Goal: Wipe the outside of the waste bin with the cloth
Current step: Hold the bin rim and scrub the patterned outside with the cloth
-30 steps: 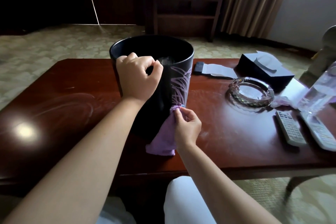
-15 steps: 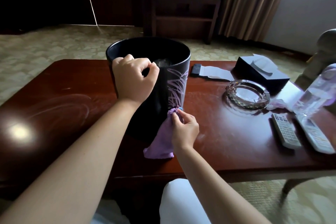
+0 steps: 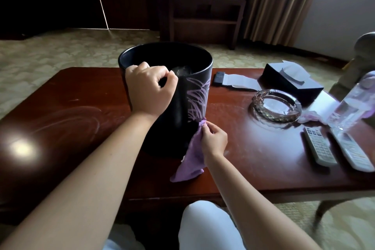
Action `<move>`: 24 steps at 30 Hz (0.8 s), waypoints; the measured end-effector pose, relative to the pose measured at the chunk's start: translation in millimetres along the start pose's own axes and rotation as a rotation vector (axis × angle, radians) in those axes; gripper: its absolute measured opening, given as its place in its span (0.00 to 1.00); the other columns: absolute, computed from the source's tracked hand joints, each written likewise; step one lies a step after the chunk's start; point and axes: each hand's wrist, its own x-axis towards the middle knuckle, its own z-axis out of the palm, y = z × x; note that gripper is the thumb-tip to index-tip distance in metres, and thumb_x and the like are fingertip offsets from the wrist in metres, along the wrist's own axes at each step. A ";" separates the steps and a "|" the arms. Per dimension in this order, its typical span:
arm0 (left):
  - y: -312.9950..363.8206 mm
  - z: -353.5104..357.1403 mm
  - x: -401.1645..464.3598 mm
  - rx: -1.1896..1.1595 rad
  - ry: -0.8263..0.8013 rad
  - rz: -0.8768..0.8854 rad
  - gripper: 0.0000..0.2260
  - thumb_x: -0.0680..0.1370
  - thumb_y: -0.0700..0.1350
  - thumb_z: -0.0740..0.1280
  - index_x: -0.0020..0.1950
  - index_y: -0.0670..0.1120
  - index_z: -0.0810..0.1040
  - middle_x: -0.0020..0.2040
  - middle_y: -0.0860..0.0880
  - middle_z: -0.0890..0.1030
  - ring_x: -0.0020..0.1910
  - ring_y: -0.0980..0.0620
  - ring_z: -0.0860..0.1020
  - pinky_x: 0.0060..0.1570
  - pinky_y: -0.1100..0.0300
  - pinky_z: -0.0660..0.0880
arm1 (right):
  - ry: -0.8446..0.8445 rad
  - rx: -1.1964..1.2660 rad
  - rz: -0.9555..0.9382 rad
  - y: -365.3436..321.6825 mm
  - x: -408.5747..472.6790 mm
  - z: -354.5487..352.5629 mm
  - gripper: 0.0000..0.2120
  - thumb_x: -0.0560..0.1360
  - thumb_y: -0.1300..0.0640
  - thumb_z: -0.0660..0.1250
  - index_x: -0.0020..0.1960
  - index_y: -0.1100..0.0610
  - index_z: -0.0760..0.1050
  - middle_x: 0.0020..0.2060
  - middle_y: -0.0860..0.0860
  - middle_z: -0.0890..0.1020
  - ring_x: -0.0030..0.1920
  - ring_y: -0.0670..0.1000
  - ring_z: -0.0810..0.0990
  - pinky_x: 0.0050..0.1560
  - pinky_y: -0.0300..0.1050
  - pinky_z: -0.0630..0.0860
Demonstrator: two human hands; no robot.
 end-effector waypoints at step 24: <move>-0.8 -0.3 -0.9 0.019 -0.008 0.005 0.15 0.72 0.48 0.60 0.26 0.50 0.62 0.22 0.57 0.56 0.27 0.51 0.64 0.40 0.53 0.65 | 0.056 -0.026 -0.315 -18.9 -24.3 2.4 0.09 0.74 0.59 0.70 0.53 0.59 0.82 0.44 0.48 0.77 0.44 0.44 0.76 0.46 0.24 0.68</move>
